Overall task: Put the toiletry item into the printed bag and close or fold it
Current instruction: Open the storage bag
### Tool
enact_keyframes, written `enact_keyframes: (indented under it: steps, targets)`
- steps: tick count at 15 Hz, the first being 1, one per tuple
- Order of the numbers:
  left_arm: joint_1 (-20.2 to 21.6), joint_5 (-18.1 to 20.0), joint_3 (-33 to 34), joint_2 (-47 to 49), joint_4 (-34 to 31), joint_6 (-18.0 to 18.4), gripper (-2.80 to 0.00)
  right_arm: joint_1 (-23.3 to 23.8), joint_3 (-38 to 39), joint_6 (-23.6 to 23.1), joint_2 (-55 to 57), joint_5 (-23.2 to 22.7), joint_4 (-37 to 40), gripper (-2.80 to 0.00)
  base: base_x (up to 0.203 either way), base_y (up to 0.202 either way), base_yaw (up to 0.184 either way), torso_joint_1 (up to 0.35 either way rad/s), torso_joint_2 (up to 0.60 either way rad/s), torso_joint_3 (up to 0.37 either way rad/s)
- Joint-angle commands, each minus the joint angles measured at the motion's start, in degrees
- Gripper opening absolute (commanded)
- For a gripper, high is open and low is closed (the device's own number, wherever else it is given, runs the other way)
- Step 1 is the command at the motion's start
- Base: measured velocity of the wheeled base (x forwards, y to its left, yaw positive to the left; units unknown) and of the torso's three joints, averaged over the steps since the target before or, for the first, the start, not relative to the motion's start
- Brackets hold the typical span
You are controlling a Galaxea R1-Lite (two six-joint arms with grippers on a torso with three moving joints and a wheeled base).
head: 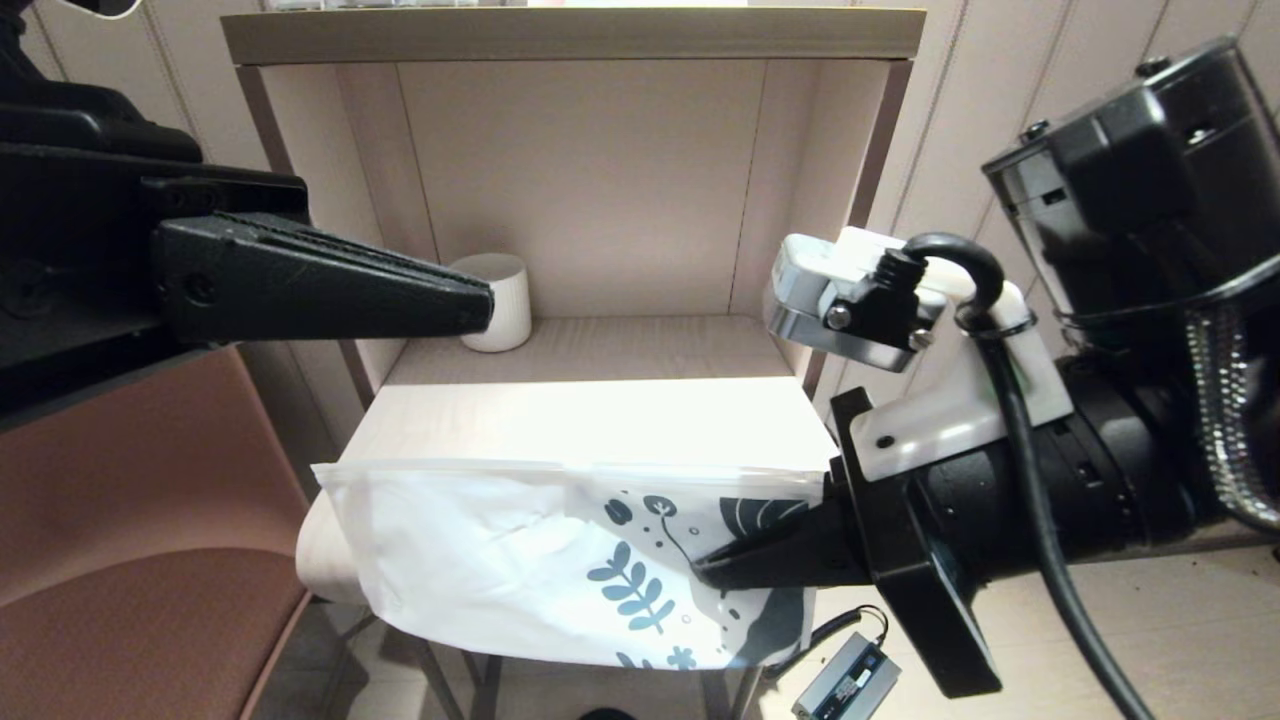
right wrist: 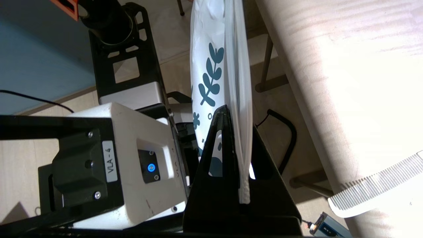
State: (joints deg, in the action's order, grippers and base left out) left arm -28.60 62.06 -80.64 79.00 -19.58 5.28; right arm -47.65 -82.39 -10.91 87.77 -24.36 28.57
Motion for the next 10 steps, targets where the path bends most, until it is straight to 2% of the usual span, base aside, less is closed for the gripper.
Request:
enact_keyframes:
  steps: [1, 5, 7, 10]
  targets:
    - [-0.6, 0.31, -0.85, -1.54, -6.96, 12.01, -2.8, 0.02, -1.37, -0.08, 1.88, -0.16, 0.17, -2.8, 0.0, 0.0, 0.0, 0.0, 0.0, 0.0]
    - [-1.0, -0.41, -5.65, -1.71, -28.4, 32.95, -2.8, 0.28, -2.16, -0.16, 2.33, -0.16, 0.17, -2.8, 0.0, 0.0, 0.0, 0.0, 0.0, 0.0]
    - [-4.19, -4.63, -6.64, -1.15, -29.93, 34.81, -2.8, 0.2, -3.04, -0.16, 3.22, -0.18, 0.17, -2.8, 0.0, 0.0, 0.0, 0.0, 0.0, 0.0]
    - [-6.27, -6.64, -9.11, 2.6, -29.7, 35.17, -2.8, 0.1, -3.39, -0.22, 3.47, -0.34, 0.17, -2.8, 0.0, 0.0, 0.0, 0.0, 0.0, 0.0]
